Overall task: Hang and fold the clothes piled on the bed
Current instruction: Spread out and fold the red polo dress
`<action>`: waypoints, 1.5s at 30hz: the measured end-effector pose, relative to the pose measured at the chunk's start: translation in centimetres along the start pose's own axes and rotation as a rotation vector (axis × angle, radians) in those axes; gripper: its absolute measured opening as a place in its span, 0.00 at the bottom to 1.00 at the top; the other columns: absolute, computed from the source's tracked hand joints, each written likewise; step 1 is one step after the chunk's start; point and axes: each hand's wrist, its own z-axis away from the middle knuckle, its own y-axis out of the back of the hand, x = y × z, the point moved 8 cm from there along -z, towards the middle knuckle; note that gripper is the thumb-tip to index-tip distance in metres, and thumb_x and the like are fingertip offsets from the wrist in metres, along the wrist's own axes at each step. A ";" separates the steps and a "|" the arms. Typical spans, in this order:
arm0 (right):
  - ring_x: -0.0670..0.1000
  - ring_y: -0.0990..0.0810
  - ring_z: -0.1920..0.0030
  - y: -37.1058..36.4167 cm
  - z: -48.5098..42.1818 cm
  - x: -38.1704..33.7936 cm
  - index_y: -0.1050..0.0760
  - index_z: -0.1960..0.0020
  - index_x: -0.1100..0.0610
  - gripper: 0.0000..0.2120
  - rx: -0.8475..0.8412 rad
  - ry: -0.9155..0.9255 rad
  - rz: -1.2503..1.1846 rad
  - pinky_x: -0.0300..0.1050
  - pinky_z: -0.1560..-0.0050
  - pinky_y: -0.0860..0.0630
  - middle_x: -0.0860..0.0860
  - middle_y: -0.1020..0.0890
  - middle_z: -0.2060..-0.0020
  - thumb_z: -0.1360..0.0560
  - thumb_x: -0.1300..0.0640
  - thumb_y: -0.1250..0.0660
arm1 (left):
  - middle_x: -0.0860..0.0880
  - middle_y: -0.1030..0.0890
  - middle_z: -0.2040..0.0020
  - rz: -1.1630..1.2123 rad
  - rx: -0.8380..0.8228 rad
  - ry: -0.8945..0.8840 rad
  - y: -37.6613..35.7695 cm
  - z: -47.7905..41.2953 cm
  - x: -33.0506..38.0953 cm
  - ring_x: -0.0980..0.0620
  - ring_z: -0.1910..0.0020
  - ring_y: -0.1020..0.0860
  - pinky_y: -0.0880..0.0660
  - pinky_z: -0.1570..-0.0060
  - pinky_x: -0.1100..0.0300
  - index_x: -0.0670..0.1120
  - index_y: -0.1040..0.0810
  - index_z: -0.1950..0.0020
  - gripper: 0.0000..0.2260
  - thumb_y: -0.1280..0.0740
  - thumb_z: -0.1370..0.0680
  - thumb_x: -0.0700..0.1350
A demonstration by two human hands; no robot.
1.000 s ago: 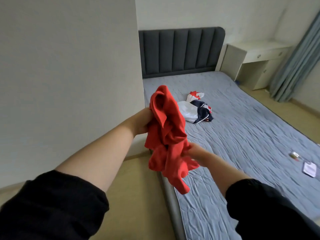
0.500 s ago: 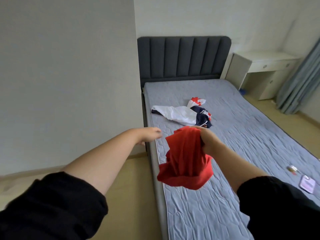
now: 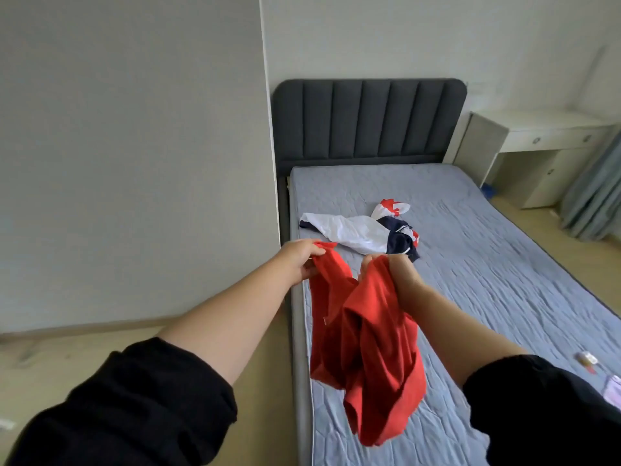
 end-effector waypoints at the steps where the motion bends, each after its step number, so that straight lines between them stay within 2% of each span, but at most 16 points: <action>1: 0.51 0.34 0.72 0.8 0.3 -0.2 0.30 0.72 0.58 0.08 0.010 -0.013 0.061 0.42 0.69 0.35 0.53 0.32 0.73 0.38 0.67 0.44 | 0.47 0.22 0.60 0.019 0.019 -0.050 -0.5 0.4 0.8 0.53 0.65 0.24 0.26 0.75 0.67 0.44 0.23 0.50 0.12 0.40 0.24 0.29; 4: 0.52 0.25 0.72 4.1 0.7 -1.2 0.23 0.65 0.58 0.15 0.033 -0.045 0.221 0.40 0.68 0.27 0.55 0.24 0.73 0.32 0.72 0.44 | 0.46 0.21 0.60 -0.012 -0.007 -0.165 -3.6 1.8 2.6 0.54 0.68 0.22 0.25 0.73 0.66 0.43 0.22 0.51 0.12 0.39 0.25 0.28; 9: 0.51 0.25 0.56 9.3 1.4 -5.5 0.27 0.39 0.59 0.22 0.019 0.056 0.372 0.44 0.57 0.29 0.55 0.22 0.53 0.27 0.75 0.46 | 0.47 0.20 0.60 -0.299 -0.153 -0.298 -11.5 4.1 3.4 0.52 0.64 0.21 0.24 0.65 0.63 0.46 0.20 0.57 0.15 0.38 0.26 0.26; 13: 0.51 0.24 0.48 10.4 3.0 -6.6 0.30 0.34 0.54 0.27 -0.206 -0.005 0.586 0.46 0.51 0.33 0.54 0.22 0.47 0.28 0.75 0.42 | 0.50 0.18 0.67 -0.341 -0.186 -0.361 -16.7 5.4 2.8 0.55 0.68 0.20 0.24 0.67 0.66 0.45 0.21 0.57 0.16 0.37 0.27 0.24; 17: 0.51 0.19 0.58 10.8 3.8 -8.0 0.27 0.39 0.61 0.14 -0.294 0.021 0.290 0.45 0.57 0.24 0.57 0.21 0.53 0.23 0.68 0.42 | 0.53 0.18 0.68 -0.385 -0.284 -0.348 -19.6 6.5 2.0 0.59 0.68 0.19 0.24 0.68 0.68 0.43 0.22 0.56 0.16 0.39 0.27 0.23; 19: 0.55 0.20 0.57 12.1 3.2 -7.9 0.27 0.43 0.59 0.11 -0.214 -0.098 0.003 0.50 0.55 0.24 0.58 0.21 0.53 0.21 0.59 0.44 | 0.55 0.18 0.67 -0.491 -0.331 -0.349 -20.2 7.2 1.4 0.61 0.67 0.20 0.25 0.67 0.70 0.43 0.22 0.56 0.16 0.38 0.27 0.22; 21: 0.58 0.19 0.58 12.7 2.7 -7.4 0.30 0.42 0.60 0.13 -0.171 -0.203 -0.054 0.52 0.56 0.24 0.60 0.21 0.54 0.21 0.53 0.41 | 0.53 0.18 0.63 -0.598 -0.336 -0.340 -20.2 7.6 0.9 0.59 0.64 0.21 0.23 0.64 0.68 0.45 0.21 0.55 0.17 0.36 0.28 0.23; 23: 0.55 0.17 0.59 11.7 3.1 -6.4 0.27 0.42 0.63 0.11 -0.255 -0.276 0.109 0.48 0.57 0.20 0.59 0.18 0.56 0.22 0.58 0.37 | 0.51 0.20 0.60 -0.684 -0.312 -0.350 -19.8 7.6 0.6 0.57 0.60 0.22 0.23 0.60 0.64 0.48 0.19 0.56 0.18 0.34 0.29 0.24; 27: 0.52 0.23 0.48 10.3 3.2 -4.1 0.26 0.40 0.62 0.11 -0.282 -0.310 0.431 0.46 0.39 0.27 0.57 0.22 0.47 0.21 0.63 0.38 | 0.55 0.19 0.64 -0.706 -0.284 -0.332 -18.5 7.6 0.6 0.59 0.61 0.21 0.23 0.62 0.66 0.49 0.18 0.57 0.19 0.33 0.30 0.24; 32: 0.54 0.26 0.49 9.1 3.5 -5.6 0.27 0.33 0.57 0.19 -0.272 0.005 1.159 0.48 0.44 0.30 0.55 0.22 0.46 0.21 0.69 0.44 | 0.57 0.18 0.65 -0.708 -0.327 -0.308 -16.8 7.9 0.4 0.61 0.64 0.20 0.24 0.65 0.69 0.48 0.19 0.57 0.19 0.35 0.29 0.23; 35: 0.57 0.24 0.45 8.2 4.3 -4.2 0.27 0.36 0.65 0.18 -0.361 -0.036 1.367 0.50 0.37 0.28 0.61 0.21 0.43 0.25 0.71 0.39 | 0.57 0.17 0.66 -0.647 -0.336 -0.304 -15.8 8.4 0.6 0.62 0.64 0.20 0.24 0.65 0.69 0.46 0.20 0.57 0.18 0.36 0.29 0.23; 37: 0.57 0.23 0.48 7.9 4.7 -3.6 0.23 0.42 0.65 0.13 -0.361 -0.047 1.462 0.51 0.41 0.26 0.61 0.20 0.47 0.27 0.68 0.35 | 0.57 0.17 0.66 -0.612 -0.340 -0.299 -15.3 8.7 0.5 0.62 0.64 0.19 0.24 0.66 0.70 0.45 0.21 0.56 0.18 0.37 0.28 0.23; 39: 0.52 0.26 0.59 7.9 4.7 -4.3 0.23 0.56 0.63 0.07 -0.272 0.018 1.329 0.44 0.55 0.25 0.59 0.23 0.61 0.28 0.71 0.38 | 0.55 0.16 0.62 -0.618 -0.461 -0.218 -15.4 9.5 -0.3 0.60 0.61 0.19 0.23 0.63 0.68 0.45 0.20 0.52 0.18 0.37 0.28 0.24; 42: 0.51 0.27 0.64 8.4 4.7 -4.7 0.29 0.62 0.64 0.16 -0.218 0.002 0.711 0.40 0.64 0.24 0.58 0.28 0.65 0.29 0.79 0.51 | 0.49 0.16 0.50 -0.597 -0.828 0.029 -15.4 11.7 -2.5 0.53 0.51 0.18 0.22 0.53 0.61 0.46 0.21 0.43 0.21 0.41 0.26 0.26; 43: 0.51 0.27 0.67 8.3 4.8 -4.9 0.31 0.64 0.64 0.18 -0.223 0.005 0.578 0.39 0.67 0.25 0.57 0.29 0.66 0.29 0.80 0.52 | 0.47 0.17 0.47 -0.560 -0.817 0.059 -14.6 11.6 -2.5 0.50 0.49 0.18 0.21 0.52 0.59 0.46 0.20 0.43 0.21 0.42 0.25 0.26; 45: 0.51 0.25 0.70 7.8 5.3 -5.4 0.30 0.69 0.62 0.21 -0.258 0.039 0.389 0.39 0.69 0.25 0.58 0.27 0.67 0.29 0.80 0.53 | 0.44 0.18 0.45 -0.492 -0.569 0.017 -12.1 10.3 -1.7 0.47 0.47 0.18 0.21 0.53 0.58 0.44 0.21 0.48 0.18 0.44 0.24 0.26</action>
